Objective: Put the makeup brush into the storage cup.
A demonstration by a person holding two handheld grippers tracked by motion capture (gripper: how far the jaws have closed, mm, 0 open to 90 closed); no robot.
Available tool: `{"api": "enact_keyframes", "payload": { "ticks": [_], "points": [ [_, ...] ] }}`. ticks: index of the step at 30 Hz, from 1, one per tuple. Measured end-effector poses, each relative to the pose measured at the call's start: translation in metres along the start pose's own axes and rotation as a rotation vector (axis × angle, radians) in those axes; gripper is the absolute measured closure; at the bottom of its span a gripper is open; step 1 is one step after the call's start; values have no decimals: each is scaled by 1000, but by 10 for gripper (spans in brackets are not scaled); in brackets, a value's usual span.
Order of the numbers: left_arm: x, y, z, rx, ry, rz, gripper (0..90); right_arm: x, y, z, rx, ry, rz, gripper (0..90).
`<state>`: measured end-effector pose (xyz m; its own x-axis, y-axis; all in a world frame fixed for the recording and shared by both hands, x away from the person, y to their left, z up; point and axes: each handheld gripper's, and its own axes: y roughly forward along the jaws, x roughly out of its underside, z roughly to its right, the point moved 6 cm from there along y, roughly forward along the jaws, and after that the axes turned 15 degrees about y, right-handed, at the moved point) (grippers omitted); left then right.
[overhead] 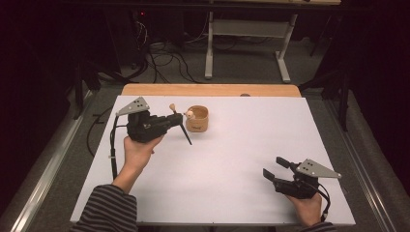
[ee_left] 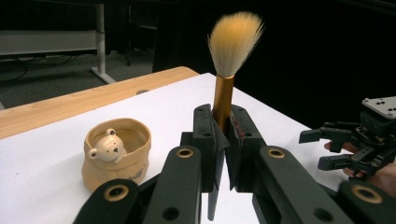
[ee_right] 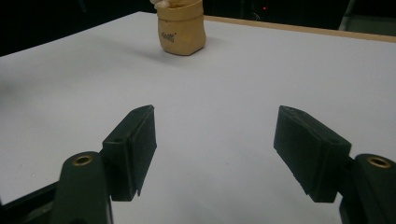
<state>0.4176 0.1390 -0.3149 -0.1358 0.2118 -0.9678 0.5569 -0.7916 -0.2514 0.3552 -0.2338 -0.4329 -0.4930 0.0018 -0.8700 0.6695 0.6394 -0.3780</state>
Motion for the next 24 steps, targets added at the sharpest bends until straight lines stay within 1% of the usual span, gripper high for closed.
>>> {"api": "enact_keyframes", "payload": {
  "ticks": [6, 10, 14, 17, 24],
  "points": [
    [-2, 3, -6, -9, 3, -6, 835, 0, 0, 0, -1, -8, 2, 306],
    [-5, 5, -9, -14, 8, -10, 835, 0, 0, 0, 0, 0, 1, 304],
    [-7, 7, -11, -17, 10, -15, 835, 0, 0, 0, -4, -4, 2, 303],
    [-9, 9, -13, -21, 21, -25, 835, 0, 0, -1, -2, -5, 1, 303],
    [-15, 14, -19, -32, 28, -30, 835, 0, 0, 0, -3, -6, 2, 302]
  ]
}}
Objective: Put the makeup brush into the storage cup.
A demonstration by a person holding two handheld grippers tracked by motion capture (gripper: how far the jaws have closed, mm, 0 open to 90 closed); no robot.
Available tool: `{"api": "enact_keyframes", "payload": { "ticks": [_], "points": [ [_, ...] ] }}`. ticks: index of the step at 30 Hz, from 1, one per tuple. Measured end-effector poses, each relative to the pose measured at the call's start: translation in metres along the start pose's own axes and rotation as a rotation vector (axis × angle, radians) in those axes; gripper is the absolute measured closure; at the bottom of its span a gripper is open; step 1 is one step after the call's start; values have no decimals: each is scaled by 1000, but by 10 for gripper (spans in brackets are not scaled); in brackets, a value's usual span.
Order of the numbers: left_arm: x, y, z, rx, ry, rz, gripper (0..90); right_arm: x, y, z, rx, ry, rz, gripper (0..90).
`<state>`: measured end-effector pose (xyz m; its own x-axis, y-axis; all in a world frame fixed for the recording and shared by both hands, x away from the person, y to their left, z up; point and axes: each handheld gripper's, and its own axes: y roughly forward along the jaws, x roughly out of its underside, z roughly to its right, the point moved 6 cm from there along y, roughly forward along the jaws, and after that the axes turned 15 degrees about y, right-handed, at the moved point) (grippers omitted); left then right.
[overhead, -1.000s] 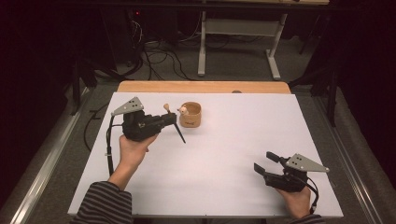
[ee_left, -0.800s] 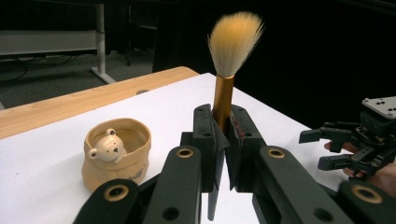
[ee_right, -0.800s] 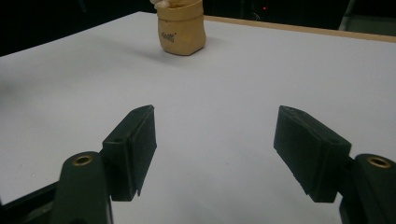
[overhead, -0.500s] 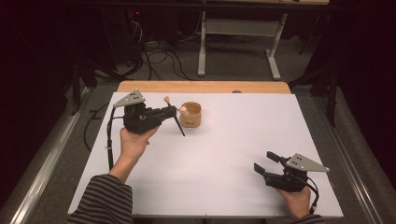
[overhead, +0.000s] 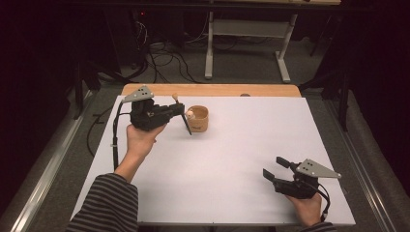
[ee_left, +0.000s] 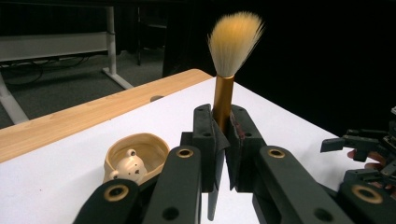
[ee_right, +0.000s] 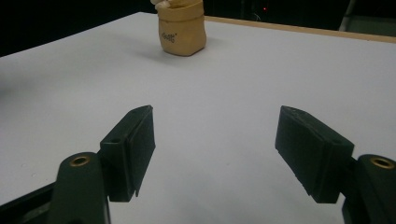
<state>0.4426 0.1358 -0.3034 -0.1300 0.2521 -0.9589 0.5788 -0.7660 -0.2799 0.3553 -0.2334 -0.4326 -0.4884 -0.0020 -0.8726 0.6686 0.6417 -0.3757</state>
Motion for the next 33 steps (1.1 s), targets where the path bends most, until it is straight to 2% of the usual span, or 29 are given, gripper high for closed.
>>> {"api": "enact_keyframes", "payload": {
  "ticks": [24, 33],
  "points": [
    [-8, 28, -18, -26, 11, -48, 835, 0, 0, 0, 0, -4, 0, 302],
    [-12, 36, -23, -34, 10, -50, 835, 0, 0, 0, -2, -6, -1, 301]
  ]
}}
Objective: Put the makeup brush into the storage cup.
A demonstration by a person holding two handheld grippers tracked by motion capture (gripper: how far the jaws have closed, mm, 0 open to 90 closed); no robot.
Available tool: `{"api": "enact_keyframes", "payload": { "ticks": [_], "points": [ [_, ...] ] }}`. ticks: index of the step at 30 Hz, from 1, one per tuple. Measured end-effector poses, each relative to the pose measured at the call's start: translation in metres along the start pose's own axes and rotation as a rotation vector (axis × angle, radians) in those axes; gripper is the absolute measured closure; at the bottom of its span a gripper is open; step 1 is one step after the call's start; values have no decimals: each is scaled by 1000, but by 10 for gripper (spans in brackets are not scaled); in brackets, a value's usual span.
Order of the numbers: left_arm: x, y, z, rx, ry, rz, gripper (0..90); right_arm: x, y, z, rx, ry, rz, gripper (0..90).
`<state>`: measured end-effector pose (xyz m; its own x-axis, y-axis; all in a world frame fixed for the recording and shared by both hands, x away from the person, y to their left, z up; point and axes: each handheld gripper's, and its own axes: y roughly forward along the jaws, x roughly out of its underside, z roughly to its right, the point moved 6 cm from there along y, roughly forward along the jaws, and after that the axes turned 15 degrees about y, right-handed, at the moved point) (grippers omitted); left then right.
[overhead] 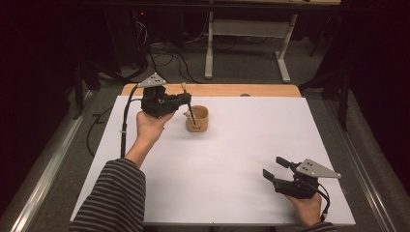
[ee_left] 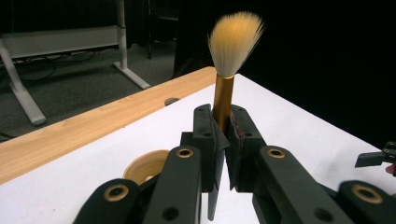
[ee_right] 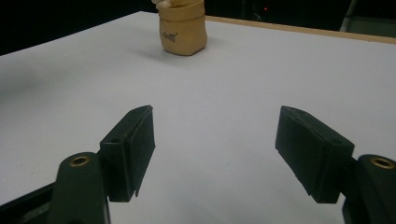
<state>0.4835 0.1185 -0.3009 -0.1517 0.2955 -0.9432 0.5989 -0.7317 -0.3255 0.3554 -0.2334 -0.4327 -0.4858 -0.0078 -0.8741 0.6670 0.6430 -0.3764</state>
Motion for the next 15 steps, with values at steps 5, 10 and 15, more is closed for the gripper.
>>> {"api": "enact_keyframes", "payload": {
  "ticks": [5, 10, 15],
  "points": [
    [2, 5, -2, -4, 3, -13, 835, 0, 0, 0, 1, 4, -2, 301],
    [4, 8, -5, -12, -3, -15, 835, 0, 0, 0, -1, 3, -3, 301],
    [4, 13, -10, -25, -8, -18, 835, 1, 0, 0, -1, 5, -5, 300]
  ]
}}
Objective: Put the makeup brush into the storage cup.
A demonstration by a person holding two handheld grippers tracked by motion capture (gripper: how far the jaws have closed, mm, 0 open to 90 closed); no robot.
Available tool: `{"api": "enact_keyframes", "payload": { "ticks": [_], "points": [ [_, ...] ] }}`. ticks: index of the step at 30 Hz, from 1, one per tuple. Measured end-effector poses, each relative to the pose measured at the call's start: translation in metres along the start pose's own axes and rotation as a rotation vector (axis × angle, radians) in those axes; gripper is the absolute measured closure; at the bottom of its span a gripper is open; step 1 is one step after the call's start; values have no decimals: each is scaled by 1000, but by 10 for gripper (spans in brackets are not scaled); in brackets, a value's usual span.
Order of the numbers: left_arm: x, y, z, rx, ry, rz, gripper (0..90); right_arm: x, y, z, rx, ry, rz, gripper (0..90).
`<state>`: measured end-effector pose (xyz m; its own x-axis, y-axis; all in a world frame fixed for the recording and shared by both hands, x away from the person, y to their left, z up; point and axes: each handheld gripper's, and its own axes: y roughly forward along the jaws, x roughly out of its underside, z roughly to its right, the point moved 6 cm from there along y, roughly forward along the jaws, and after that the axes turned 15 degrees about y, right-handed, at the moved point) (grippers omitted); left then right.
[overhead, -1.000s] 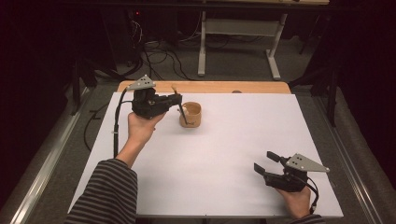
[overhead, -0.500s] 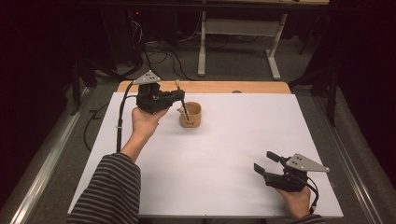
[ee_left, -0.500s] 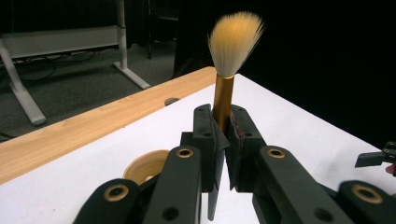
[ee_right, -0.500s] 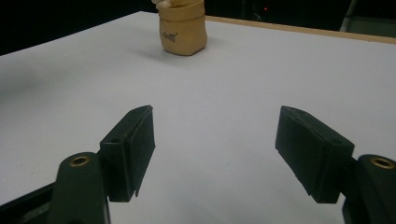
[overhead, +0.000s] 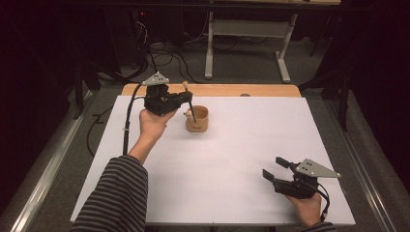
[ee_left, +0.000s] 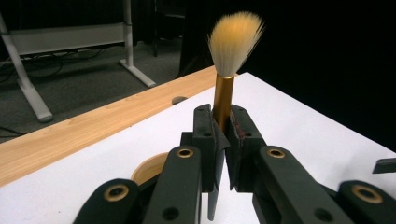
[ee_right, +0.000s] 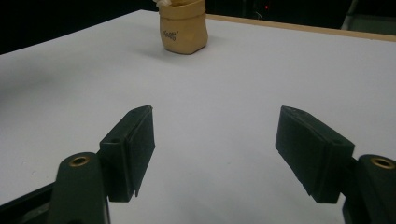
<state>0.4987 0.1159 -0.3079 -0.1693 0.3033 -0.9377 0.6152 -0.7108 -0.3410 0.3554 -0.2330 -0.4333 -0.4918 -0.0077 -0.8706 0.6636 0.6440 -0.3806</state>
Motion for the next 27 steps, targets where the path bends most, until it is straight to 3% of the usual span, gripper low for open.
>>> {"api": "enact_keyframes", "payload": {
  "ticks": [27],
  "points": [
    [2, 37, -17, -70, -18, -71, 835, 0, 1, -1, -7, -10, -3, 301]
  ]
}}
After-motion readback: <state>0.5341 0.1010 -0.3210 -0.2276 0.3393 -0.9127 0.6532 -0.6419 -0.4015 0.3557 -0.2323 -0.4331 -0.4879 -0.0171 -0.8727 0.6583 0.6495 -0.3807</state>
